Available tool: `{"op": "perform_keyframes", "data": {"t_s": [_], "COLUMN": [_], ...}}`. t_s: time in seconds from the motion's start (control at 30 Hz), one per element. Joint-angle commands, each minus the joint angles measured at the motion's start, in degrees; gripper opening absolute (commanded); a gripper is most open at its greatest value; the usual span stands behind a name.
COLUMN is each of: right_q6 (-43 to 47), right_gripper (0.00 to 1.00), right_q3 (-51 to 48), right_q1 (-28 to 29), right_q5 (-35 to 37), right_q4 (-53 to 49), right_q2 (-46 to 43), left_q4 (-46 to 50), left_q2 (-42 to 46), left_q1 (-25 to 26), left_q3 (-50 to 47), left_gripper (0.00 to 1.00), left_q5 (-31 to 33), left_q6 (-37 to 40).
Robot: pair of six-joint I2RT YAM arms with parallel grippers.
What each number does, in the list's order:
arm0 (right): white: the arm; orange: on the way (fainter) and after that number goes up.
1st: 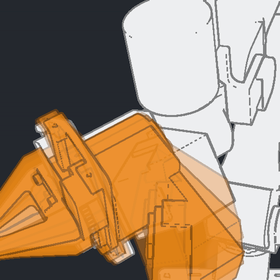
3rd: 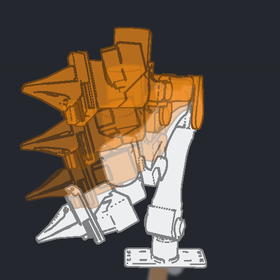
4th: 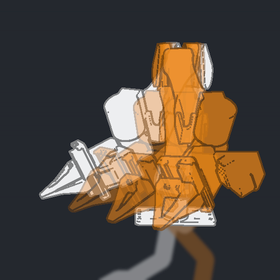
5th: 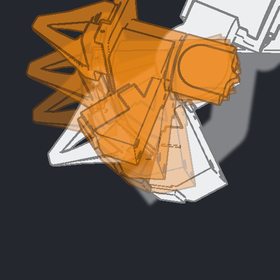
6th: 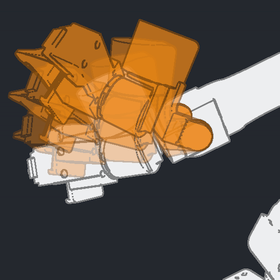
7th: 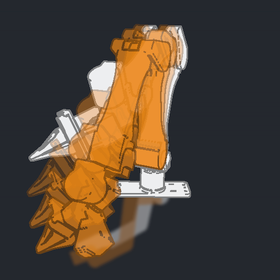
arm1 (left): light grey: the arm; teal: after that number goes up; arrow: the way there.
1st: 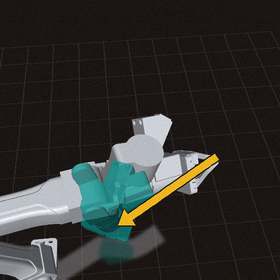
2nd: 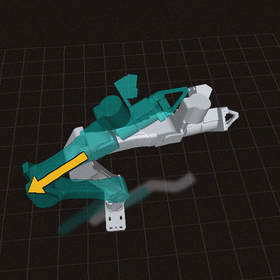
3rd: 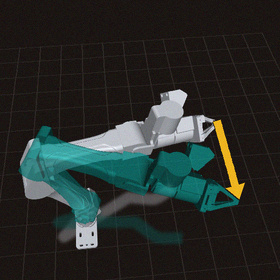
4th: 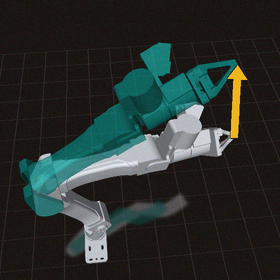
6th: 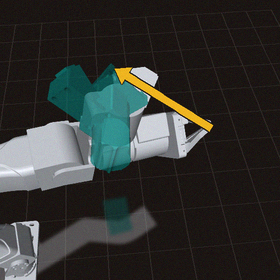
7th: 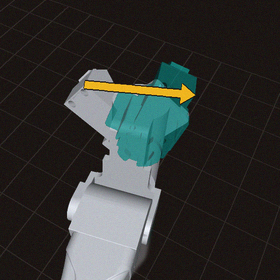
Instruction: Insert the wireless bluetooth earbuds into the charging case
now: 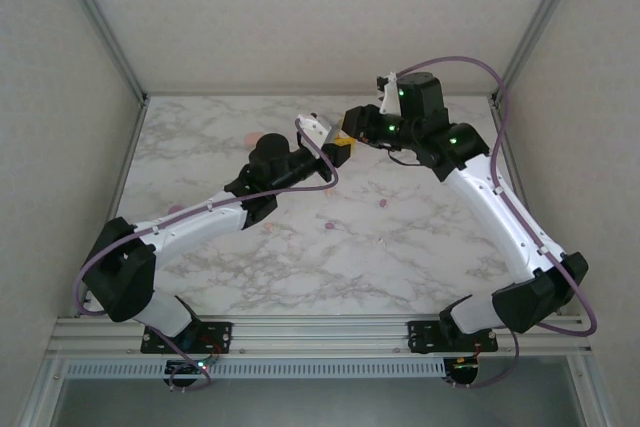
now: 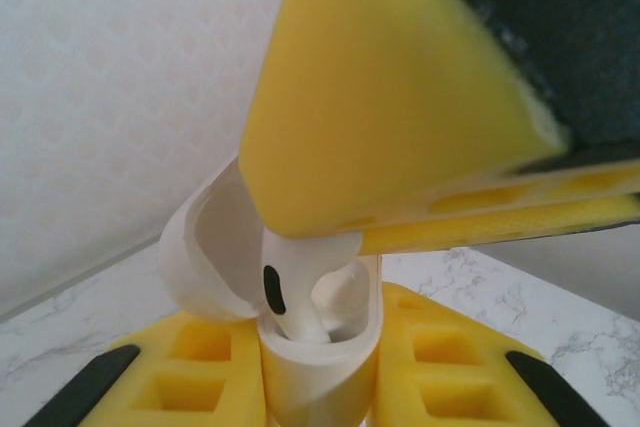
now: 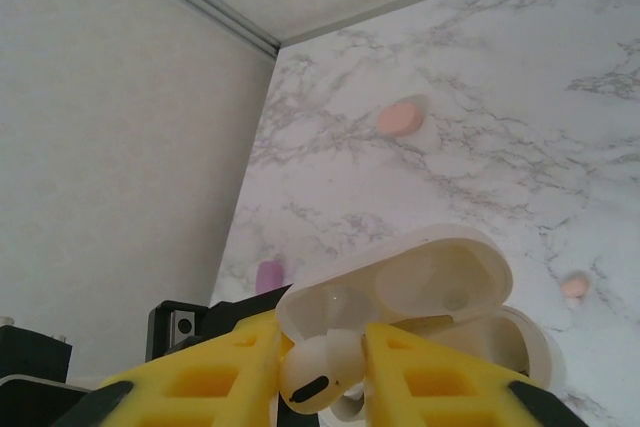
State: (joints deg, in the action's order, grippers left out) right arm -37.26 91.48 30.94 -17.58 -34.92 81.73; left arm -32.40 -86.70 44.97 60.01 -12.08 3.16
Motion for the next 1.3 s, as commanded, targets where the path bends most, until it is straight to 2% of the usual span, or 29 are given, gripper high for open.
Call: {"op": "perform_keyframes", "data": {"t_s": [0.0, 0.57, 1.0, 1.1, 1.17, 1.2, 1.27], "right_q6": [3.6, 4.8, 7.3, 10.1, 9.8, 8.6, 7.0], "right_gripper": [0.29, 0.33, 0.49, 0.53, 0.61, 0.61, 0.59], "right_q3": [2.5, 6.0, 9.8, 9.4, 6.4, 4.2, -0.1], "right_q1": [0.7, 0.7, 0.7, 0.6, 0.3, -0.5, -3.6], "right_q5": [0.9, 2.9, 6.0, 10.6, 19.5, 24.9, 27.0], "right_q4": [-5.7, -9.5, -11.1, -12.1, -13.9, -15.3, -17.5], "right_q2": [1.2, 2.1, -0.7, -4.3, -7.4, -9.0, -11.7], "left_q4": [-5.2, -4.4, -2.8, -1.8, -1.1, -0.5, 0.4], "left_q2": [0.7, 1.3, 2.2, 3.1, 4.1, 4.6, 5.8], "left_q1": [0.6, 0.6, 0.6, 0.6, 0.5, 0.5, 0.3], "left_q3": [1.2, 1.2, 0.1, -0.9, -2.0, -2.4, -3.5], "left_gripper": [0.2, 0.2, 0.2, 0.2, 0.2, 0.2, 0.2], "left_q5": [0.5, -0.3, 0.1, 1.4, 2.9, 3.5, 4.2], "left_q6": [-0.7, -0.2, 0.7, 1.3, 1.5, 1.7, 1.7]}}
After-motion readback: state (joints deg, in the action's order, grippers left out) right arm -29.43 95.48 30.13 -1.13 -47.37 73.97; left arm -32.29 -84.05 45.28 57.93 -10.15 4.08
